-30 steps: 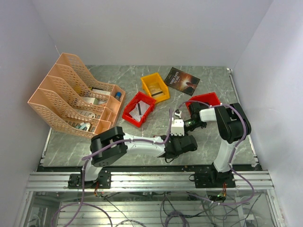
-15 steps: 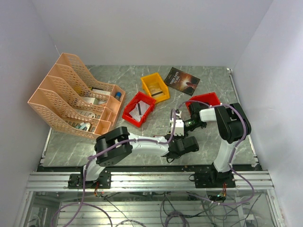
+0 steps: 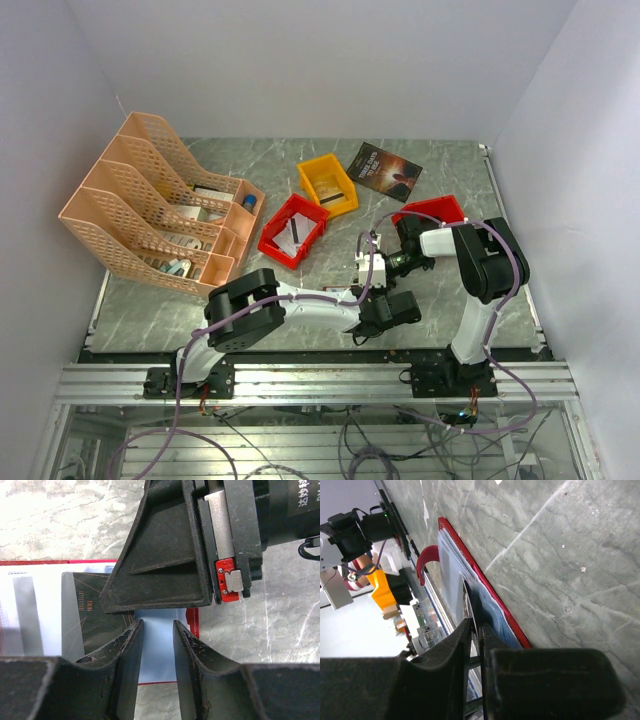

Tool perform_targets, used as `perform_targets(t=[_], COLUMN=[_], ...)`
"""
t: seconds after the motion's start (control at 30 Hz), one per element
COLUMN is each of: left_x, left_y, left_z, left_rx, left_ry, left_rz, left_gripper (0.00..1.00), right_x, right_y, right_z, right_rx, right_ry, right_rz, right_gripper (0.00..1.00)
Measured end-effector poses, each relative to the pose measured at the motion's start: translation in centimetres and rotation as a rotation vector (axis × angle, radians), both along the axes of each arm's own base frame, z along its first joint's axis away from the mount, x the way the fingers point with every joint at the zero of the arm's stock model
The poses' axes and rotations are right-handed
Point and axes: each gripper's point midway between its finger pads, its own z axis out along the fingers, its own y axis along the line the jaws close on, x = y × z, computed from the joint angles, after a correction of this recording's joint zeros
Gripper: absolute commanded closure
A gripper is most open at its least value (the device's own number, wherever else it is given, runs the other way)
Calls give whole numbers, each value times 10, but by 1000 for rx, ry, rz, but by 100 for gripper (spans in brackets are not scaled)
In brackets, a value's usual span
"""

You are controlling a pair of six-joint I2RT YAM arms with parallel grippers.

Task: Put the credit cards into the card holder
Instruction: Insert the credit card into the card holder.

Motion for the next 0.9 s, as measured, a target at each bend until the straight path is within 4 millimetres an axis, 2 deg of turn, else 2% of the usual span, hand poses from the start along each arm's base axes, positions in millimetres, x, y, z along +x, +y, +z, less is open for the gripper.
perform_targets(t=[0.57,0.9], left_x=[7,17], left_y=[18,26], left_z=[-3,-4], left_rx=[47,54], left_ry=[-19,-24], left_rz=[67,100], left_gripper=[53,53], right_x=[1,11], right_y=[4,4], right_z=[8,13], right_rx=[26,24], right_ry=[-4,-74], right_rz=[28,49], right_gripper=[64,60])
